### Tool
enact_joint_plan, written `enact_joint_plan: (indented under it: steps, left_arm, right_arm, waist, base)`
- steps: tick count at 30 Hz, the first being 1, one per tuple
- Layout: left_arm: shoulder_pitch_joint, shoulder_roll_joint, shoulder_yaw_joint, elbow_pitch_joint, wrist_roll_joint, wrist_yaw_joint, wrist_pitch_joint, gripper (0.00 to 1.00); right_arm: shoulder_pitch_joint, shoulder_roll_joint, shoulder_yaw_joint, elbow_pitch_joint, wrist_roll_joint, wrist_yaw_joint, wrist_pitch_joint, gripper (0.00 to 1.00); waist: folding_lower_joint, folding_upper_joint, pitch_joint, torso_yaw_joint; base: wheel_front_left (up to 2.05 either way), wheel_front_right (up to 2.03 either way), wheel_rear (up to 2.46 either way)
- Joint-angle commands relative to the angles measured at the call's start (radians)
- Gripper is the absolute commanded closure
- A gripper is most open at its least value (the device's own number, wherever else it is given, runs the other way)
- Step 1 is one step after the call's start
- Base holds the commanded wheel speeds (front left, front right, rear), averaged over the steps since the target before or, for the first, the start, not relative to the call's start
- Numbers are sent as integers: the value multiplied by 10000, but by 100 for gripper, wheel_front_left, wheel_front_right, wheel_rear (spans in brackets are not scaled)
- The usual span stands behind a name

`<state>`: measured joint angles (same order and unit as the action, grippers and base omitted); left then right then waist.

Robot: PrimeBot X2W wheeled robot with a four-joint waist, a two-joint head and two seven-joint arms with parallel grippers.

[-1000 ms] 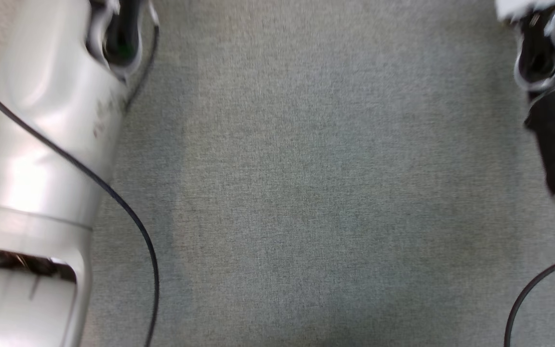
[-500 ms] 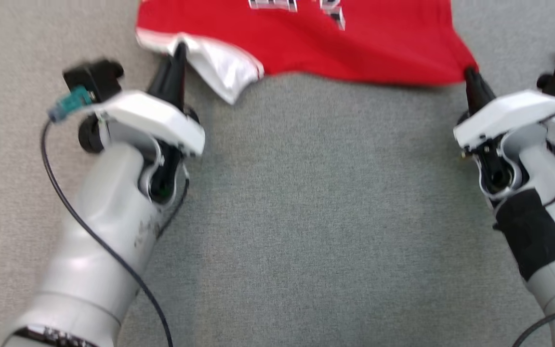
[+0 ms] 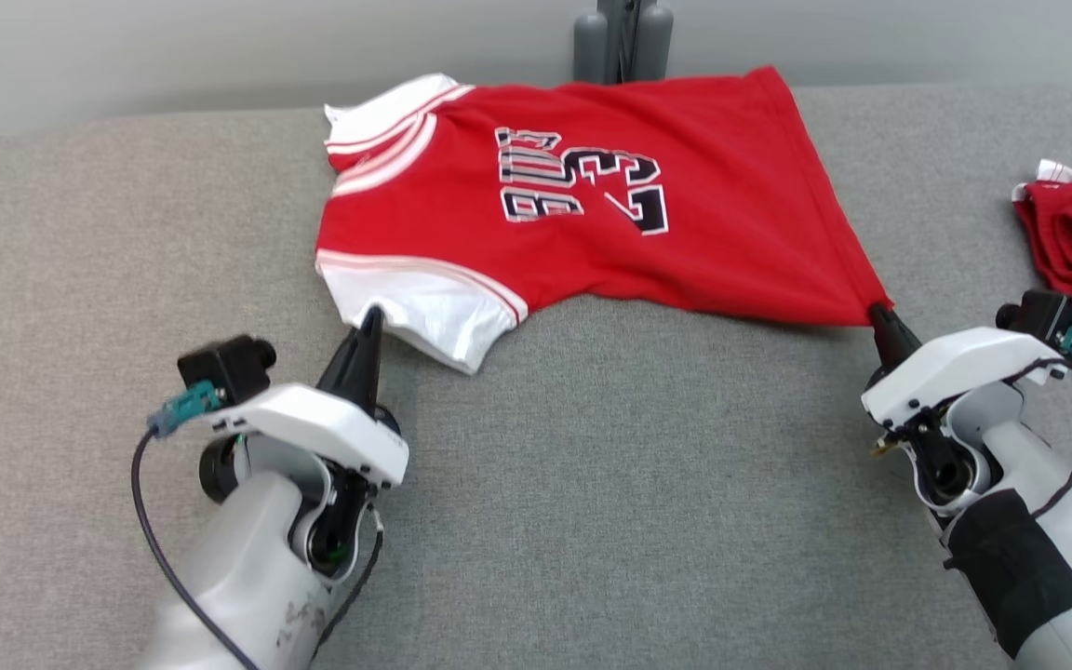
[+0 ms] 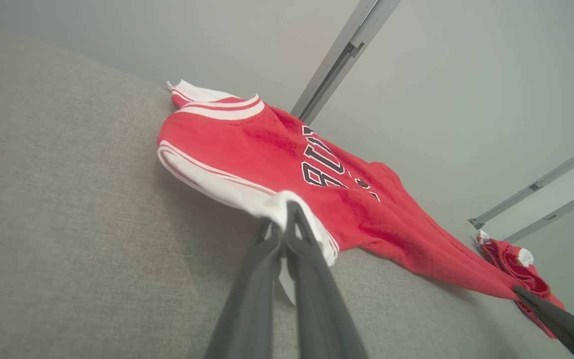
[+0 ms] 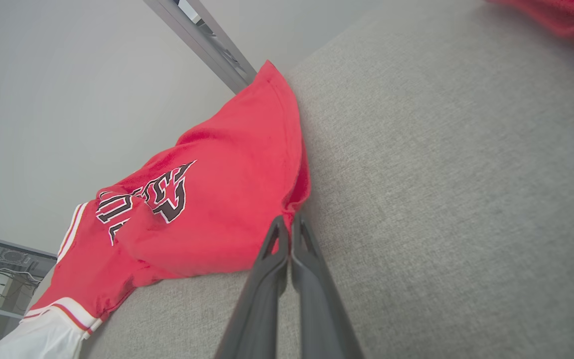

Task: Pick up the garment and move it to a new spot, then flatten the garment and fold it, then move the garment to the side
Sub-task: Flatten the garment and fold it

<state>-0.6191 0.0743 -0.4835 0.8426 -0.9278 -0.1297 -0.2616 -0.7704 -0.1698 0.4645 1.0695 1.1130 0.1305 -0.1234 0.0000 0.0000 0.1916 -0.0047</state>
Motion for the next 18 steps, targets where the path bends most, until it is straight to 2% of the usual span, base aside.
enact_joint_plan:
  steps: [1, 18]
  left_arm:
    - [201, 43, 69, -78, -63, -13, -37, 100]
    - [2882, -127, 753, -1342, -884, 42, -37, 100]
  right_arm:
    - [169, -106, 41, -58, 78, 6, 7, 100]
    - [1384, -572, 821, -397, 808, 6, 133, 100]
  waist:
    - [0, 0, -240, 55]
    - [0, 0, -1198, 297]
  base:
    - [0, 0, 0]
    - [0, 0, 0]
